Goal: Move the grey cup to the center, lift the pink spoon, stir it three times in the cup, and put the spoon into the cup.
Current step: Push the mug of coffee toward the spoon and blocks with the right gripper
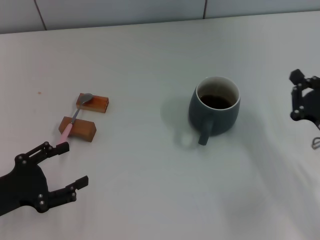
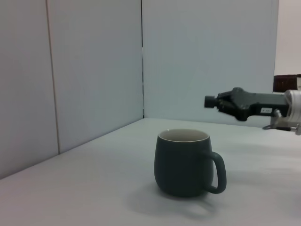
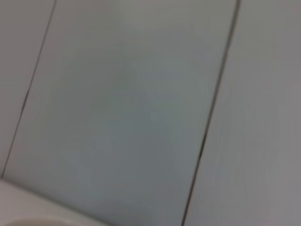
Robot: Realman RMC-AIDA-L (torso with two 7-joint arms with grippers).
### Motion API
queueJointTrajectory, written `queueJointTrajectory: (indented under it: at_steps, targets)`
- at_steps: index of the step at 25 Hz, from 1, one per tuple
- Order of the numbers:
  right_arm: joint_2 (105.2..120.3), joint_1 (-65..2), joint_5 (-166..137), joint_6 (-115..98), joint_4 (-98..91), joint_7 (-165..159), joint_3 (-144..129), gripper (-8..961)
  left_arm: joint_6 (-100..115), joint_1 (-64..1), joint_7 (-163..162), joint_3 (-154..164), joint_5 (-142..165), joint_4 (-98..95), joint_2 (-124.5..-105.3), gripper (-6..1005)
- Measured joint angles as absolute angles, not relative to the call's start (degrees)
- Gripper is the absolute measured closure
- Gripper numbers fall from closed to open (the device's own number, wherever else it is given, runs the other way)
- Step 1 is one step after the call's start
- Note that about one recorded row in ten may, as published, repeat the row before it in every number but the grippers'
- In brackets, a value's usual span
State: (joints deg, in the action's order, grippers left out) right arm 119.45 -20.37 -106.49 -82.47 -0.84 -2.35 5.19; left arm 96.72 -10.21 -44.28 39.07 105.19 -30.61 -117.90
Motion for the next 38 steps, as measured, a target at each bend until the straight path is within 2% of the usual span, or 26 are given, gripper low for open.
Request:
queueJointTrajectory:
  at_steps: [12, 38]
  targets:
    - [119.23, -28.91, -107.23, -65.89, -0.46, 0.89, -3.84, 955, 96.67, -10.84, -44.25, 38.17, 105.11, -30.49, -117.95, 138]
    - [119.53, -37.6, -108.34, -61.9, 8.26, 0.84, -10.6, 954, 97.09, -11.94, -44.47, 37.43, 105.11, -30.5, -117.95, 138]
